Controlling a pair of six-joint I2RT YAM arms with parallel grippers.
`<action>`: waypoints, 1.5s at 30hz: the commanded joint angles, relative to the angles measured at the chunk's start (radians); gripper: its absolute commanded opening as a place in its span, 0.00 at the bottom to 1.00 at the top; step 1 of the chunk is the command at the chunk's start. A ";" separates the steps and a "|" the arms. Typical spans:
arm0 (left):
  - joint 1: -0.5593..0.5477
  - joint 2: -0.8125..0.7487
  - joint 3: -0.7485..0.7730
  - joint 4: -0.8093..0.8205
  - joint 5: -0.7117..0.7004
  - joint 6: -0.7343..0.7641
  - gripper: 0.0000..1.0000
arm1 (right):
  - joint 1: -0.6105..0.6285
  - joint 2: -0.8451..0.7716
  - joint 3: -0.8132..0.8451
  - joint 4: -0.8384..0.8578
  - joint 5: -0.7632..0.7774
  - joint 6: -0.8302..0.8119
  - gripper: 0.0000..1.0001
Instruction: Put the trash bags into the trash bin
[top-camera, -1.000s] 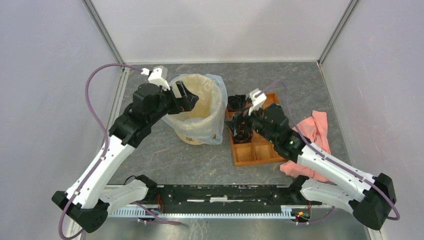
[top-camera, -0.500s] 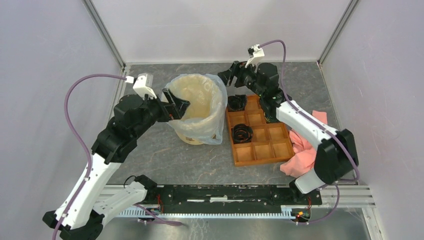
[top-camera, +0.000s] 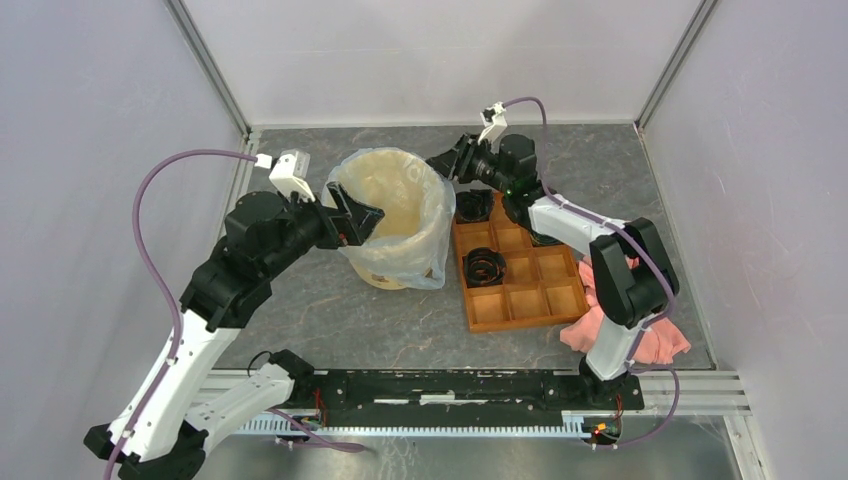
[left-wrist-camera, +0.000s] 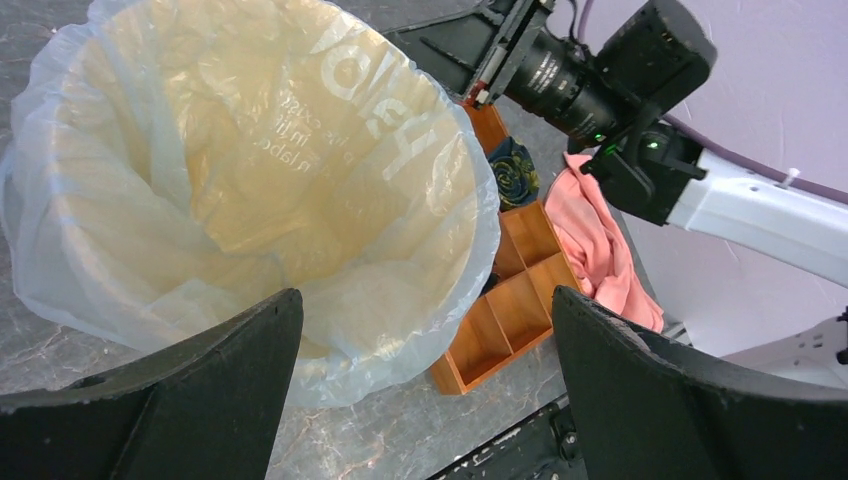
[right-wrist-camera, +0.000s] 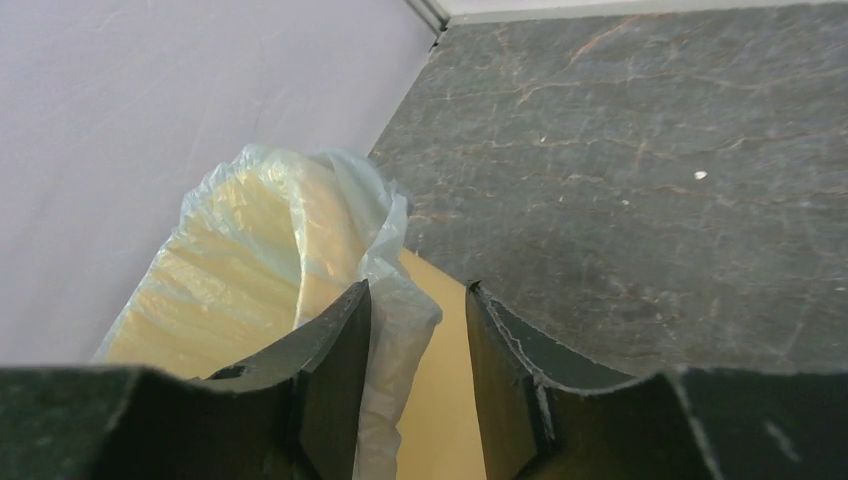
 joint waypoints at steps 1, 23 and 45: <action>0.001 -0.009 0.009 0.015 0.039 0.012 1.00 | 0.023 0.046 -0.054 0.192 -0.067 0.108 0.45; 0.000 -0.087 0.102 -0.049 0.015 -0.037 1.00 | 0.469 0.320 0.128 0.326 0.297 0.215 0.58; 0.001 -0.087 0.180 -0.046 -0.162 0.034 1.00 | 0.058 -0.575 -0.155 -0.760 0.188 -0.600 0.98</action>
